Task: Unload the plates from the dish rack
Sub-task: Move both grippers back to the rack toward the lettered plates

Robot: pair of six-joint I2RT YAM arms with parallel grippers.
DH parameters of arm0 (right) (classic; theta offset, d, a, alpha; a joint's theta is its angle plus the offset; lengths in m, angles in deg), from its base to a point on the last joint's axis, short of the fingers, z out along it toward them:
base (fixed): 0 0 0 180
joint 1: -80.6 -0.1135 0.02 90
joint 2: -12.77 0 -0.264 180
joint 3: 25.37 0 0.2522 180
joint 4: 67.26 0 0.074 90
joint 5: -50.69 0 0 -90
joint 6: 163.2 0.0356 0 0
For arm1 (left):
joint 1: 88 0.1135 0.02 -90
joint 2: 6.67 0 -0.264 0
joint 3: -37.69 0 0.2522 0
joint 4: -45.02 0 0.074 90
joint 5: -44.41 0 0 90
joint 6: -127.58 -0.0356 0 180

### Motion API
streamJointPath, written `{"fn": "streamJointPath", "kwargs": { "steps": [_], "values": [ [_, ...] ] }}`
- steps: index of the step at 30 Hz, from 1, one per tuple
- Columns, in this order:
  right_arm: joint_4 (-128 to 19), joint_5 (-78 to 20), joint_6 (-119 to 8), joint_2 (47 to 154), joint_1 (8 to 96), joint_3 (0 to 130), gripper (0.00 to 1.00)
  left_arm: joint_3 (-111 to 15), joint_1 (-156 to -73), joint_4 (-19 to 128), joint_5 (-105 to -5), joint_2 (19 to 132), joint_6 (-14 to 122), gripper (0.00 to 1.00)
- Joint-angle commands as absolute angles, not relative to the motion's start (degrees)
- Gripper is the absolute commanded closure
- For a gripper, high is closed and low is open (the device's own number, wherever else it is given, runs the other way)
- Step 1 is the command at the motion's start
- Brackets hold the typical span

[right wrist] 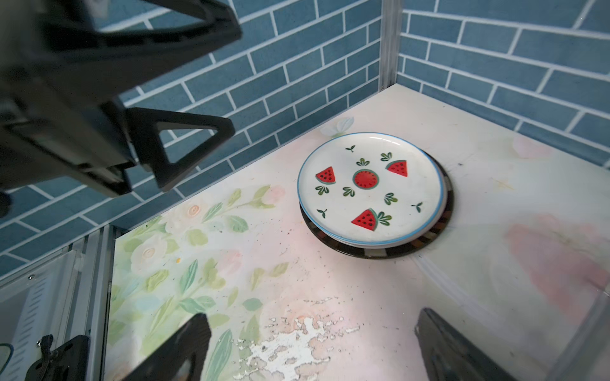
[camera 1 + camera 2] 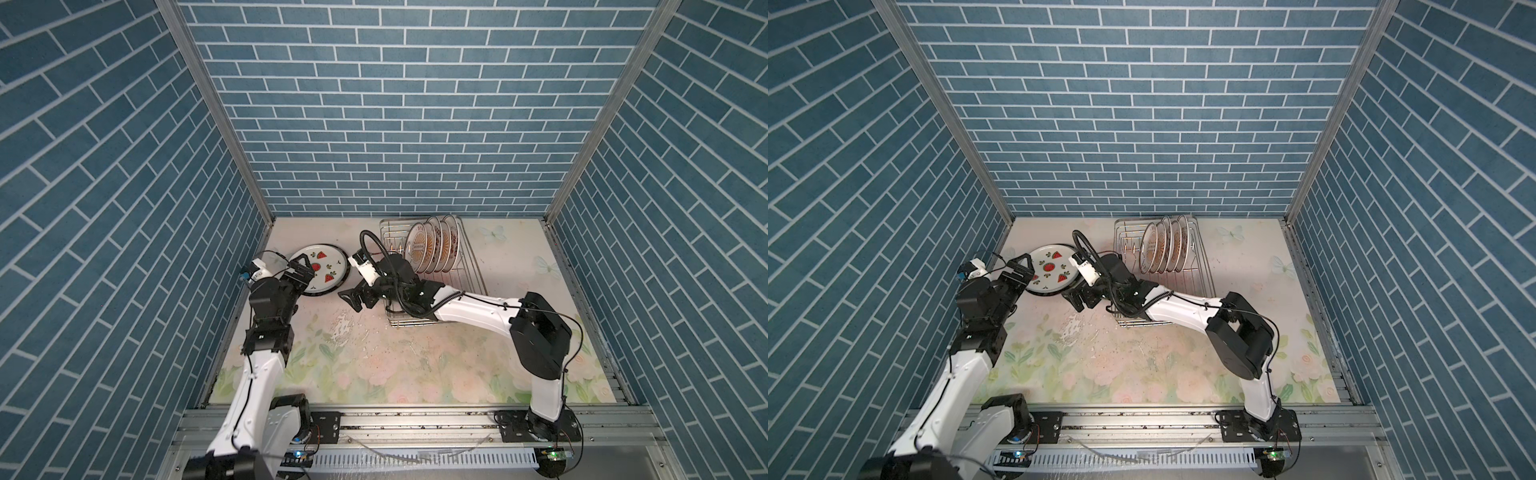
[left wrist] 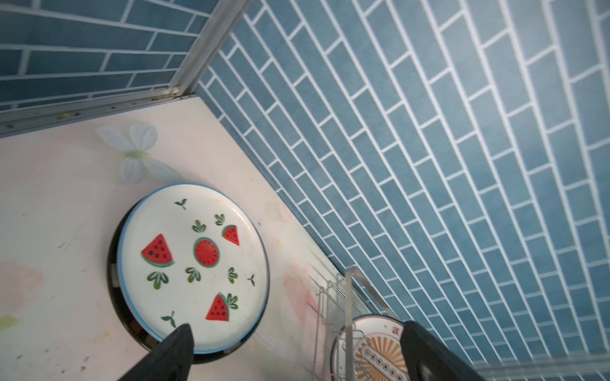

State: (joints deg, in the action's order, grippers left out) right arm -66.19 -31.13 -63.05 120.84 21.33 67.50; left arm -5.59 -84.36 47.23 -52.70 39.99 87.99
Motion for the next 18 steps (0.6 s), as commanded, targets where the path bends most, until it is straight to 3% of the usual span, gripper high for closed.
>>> {"fn": "streamJointPath", "kwargs": {
  "steps": [1,10,18],
  "values": [
    [-68.7,-36.9,-62.5,113.7,21.0,61.6,0.02,-3.4,-89.9,50.8,-50.7,34.1,85.2,0.00],
    [-68.2,-50.2,-60.9,96.1,21.2,45.3,0.02,-0.5,-109.0,49.3,-44.7,26.7,82.4,0.00],
    [-68.1,-56.6,-61.3,85.3,22.7,35.4,0.01,-4.4,-122.8,42.1,-46.5,38.8,77.7,0.00]
  ]
}}
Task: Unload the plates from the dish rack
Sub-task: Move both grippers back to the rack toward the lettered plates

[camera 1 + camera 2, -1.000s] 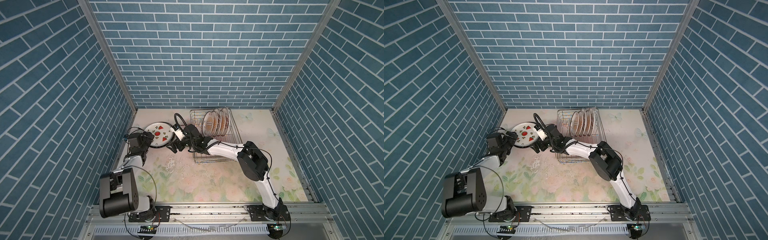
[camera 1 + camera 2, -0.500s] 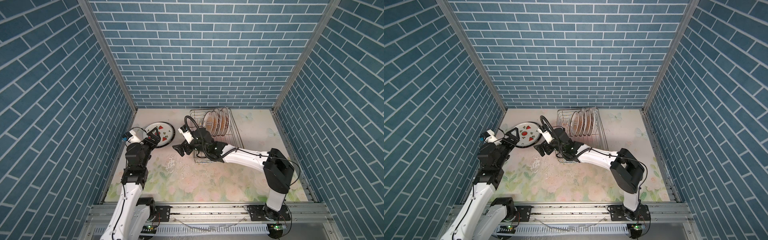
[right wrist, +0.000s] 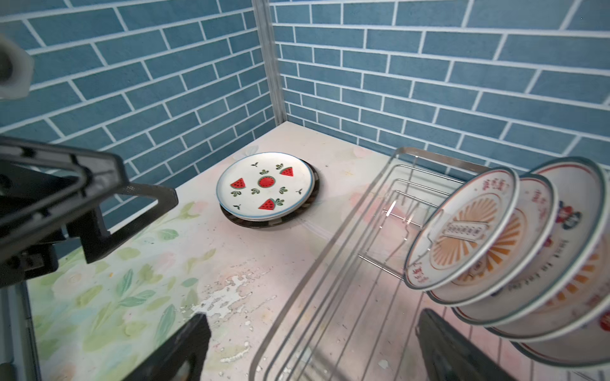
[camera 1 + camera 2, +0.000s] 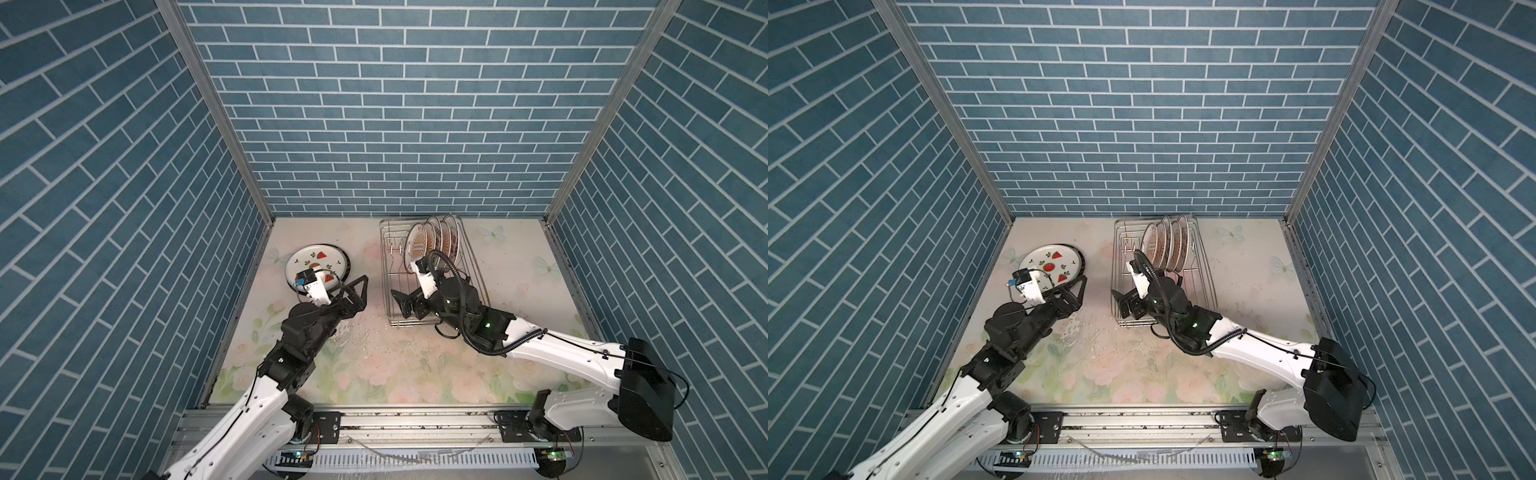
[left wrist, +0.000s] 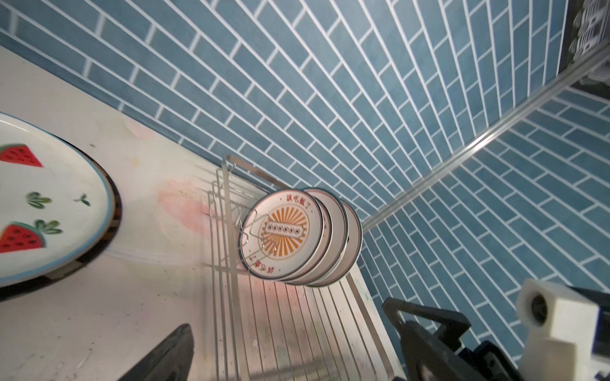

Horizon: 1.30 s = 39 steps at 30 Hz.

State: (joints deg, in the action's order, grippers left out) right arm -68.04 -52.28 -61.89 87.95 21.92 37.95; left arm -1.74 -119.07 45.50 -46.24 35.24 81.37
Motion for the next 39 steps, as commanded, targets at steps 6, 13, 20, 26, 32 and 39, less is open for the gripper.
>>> {"fn": "streamJointPath", "kwargs": {
  "steps": [6,13,20,26,32,39],
  "values": [
    [-67.0,-54.0,-57.5,79.8,27.9,30.1,0.01,-6.6,-131.1,35.3,-42.9,49.3,76.0,0.00],
    [-64.4,-45.9,-52.0,76.0,38.9,25.8,0.02,-12.0,-134.3,28.7,-44.6,63.9,78.4,0.00],
    [-66.0,-48.4,-49.1,74.2,43.4,21.9,0.02,-15.8,-134.8,24.8,-43.3,71.0,78.6,0.00],
    [-66.3,-47.1,-49.5,74.8,44.4,22.4,0.04,-15.7,-134.8,20.7,-41.0,74.6,80.5,0.00],
    [-65.5,-44.9,-51.1,74.8,45.1,24.8,0.14,-15.2,-134.8,20.0,-42.4,77.0,79.0,0.00],
    [-59.1,-49.4,-53.4,77.2,45.1,30.8,0.01,-11.1,-134.8,17.5,-40.7,74.7,79.2,0.00]
  ]
}}
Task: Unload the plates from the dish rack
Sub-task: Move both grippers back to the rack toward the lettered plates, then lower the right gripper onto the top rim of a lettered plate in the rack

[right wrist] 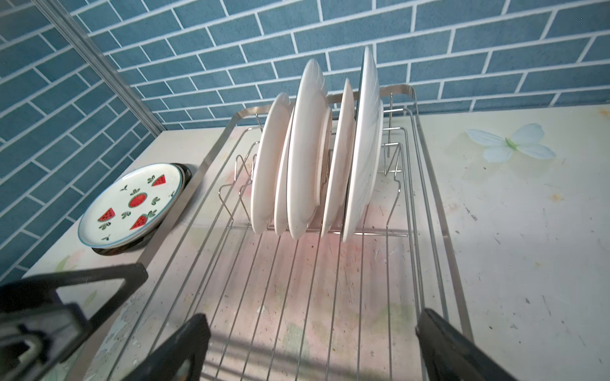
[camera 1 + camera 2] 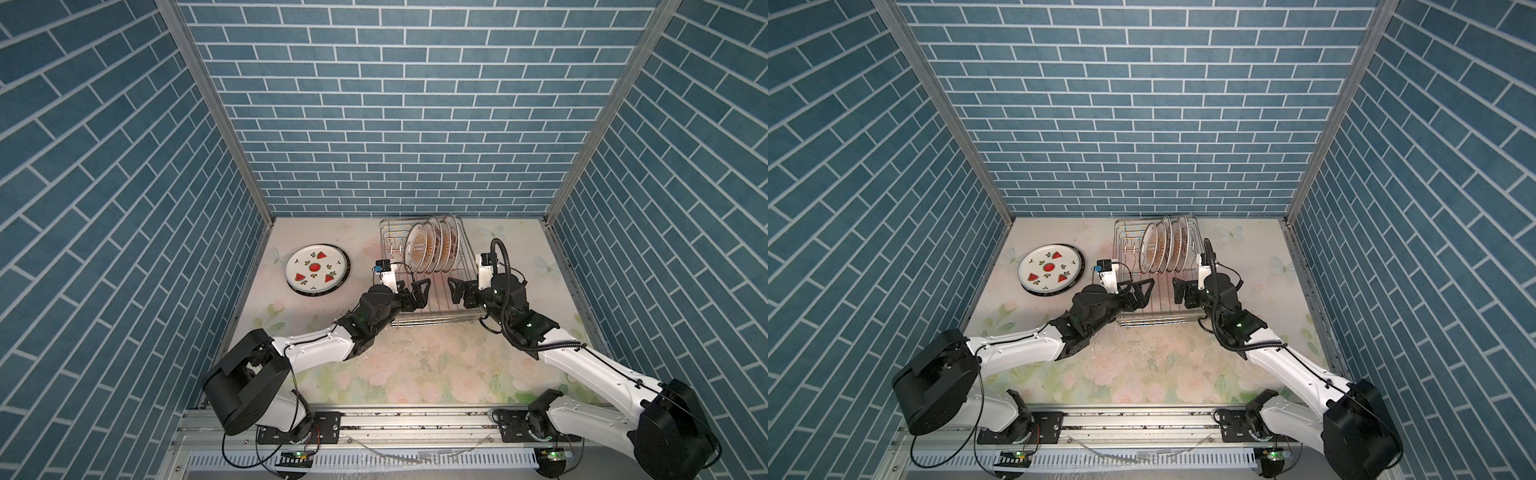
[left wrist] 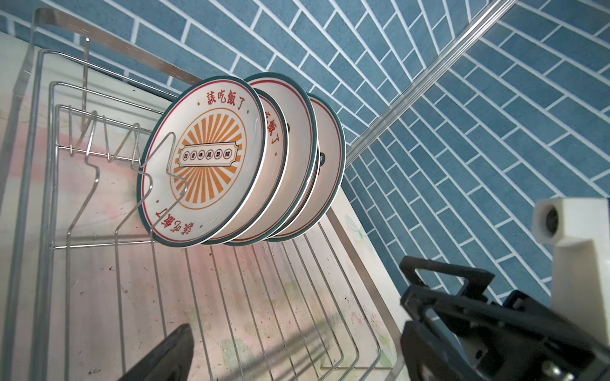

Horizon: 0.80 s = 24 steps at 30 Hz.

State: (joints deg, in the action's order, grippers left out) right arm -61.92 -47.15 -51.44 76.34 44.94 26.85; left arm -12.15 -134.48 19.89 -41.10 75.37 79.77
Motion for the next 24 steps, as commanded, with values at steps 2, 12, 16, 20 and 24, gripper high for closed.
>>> {"fn": "streamJointPath", "kwargs": {
  "steps": [2,12,16,20,24],
  "values": [
    [-57.9,-49.7,-54.1,77.6,45.1,32.5,0.01,-11.2,-134.6,16.3,-42.9,75.6,79.2,0.00],
    [-58.0,-48.0,-58.3,78.1,45.1,35.4,0.01,-11.1,-134.5,15.2,-45.7,76.0,79.6,0.00],
    [-57.2,-45.8,-59.8,83.0,45.0,40.5,0.11,-9.9,-134.2,14.1,-44.8,75.3,79.5,0.00],
    [-55.6,-49.9,-58.5,88.6,45.0,46.1,0.22,-9.3,-134.2,13.4,-44.1,75.8,80.9,0.00],
    [-51.7,-54.4,-58.9,94.3,44.6,52.4,0.32,-9.2,-134.1,13.8,-42.7,76.3,80.9,0.00]
  ]
}}
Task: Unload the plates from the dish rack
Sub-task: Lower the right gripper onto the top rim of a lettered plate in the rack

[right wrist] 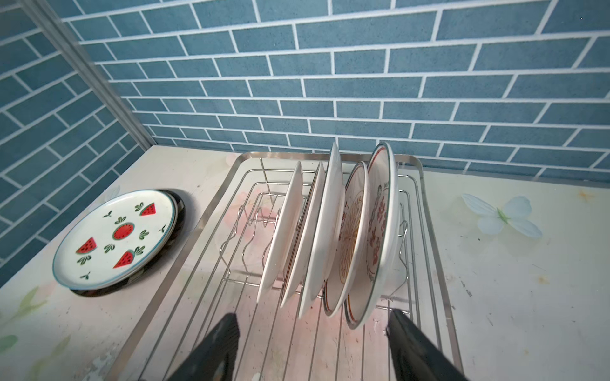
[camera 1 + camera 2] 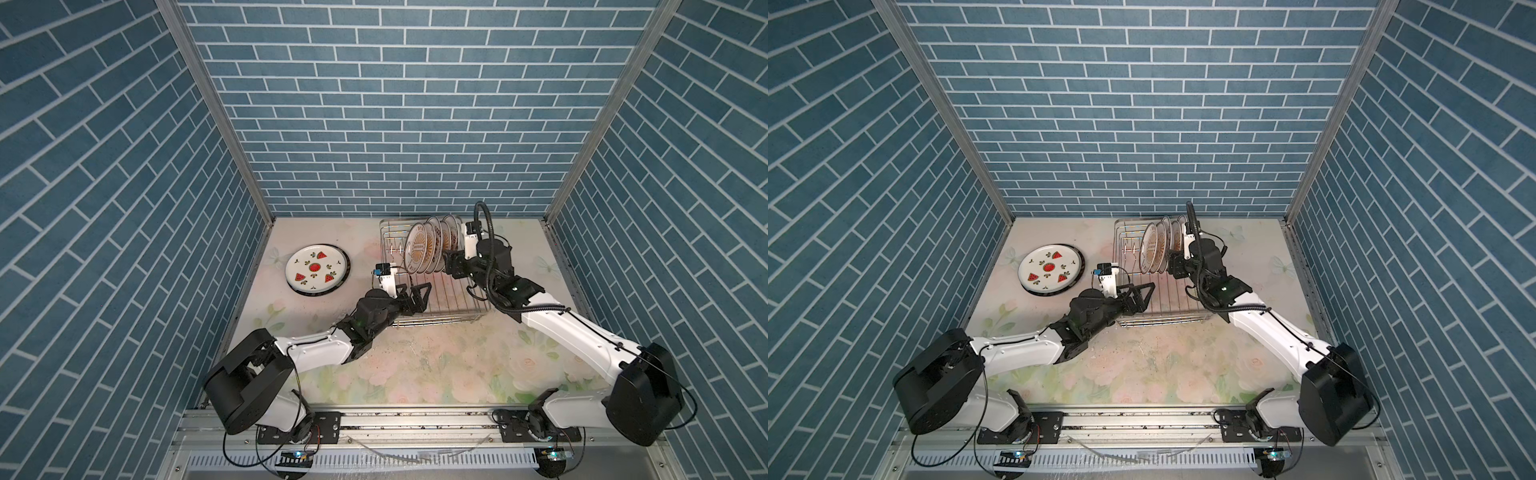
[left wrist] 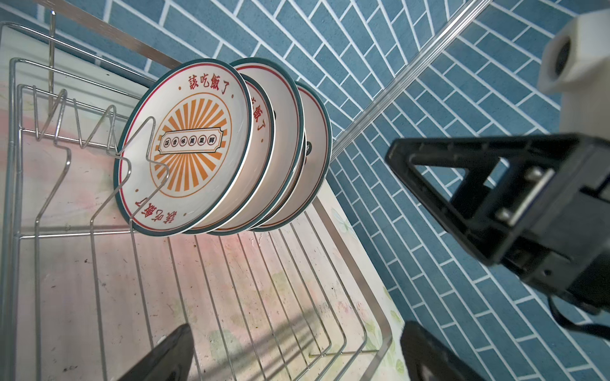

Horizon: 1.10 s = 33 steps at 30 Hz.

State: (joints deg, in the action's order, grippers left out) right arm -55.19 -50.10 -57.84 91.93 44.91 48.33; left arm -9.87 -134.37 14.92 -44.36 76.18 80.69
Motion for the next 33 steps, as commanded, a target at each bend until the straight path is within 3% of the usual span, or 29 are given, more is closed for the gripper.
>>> {"fn": "streamJointPath", "kwargs": {
  "steps": [1,5,18,33],
  "values": [
    [-51.2,-55.5,-59.1,95.5,44.4,53.6,0.34,-9.1,-134.1,14.0,-42.0,76.2,80.9,0.00],
    [-50.6,-58.8,-60.2,99.3,43.9,56.9,0.42,-8.5,-134.1,11.6,-42.9,76.6,80.9,0.00],
    [-45.9,-62.5,-60.2,110.6,43.9,68.4,0.55,-8.1,-133.1,7.6,-46.6,78.5,81.5,0.00],
    [-43.2,-62.8,-59.6,118.2,43.2,76.2,0.70,-5.5,-132.7,11.1,-43.6,74.2,81.4,0.00]
  ]
}}
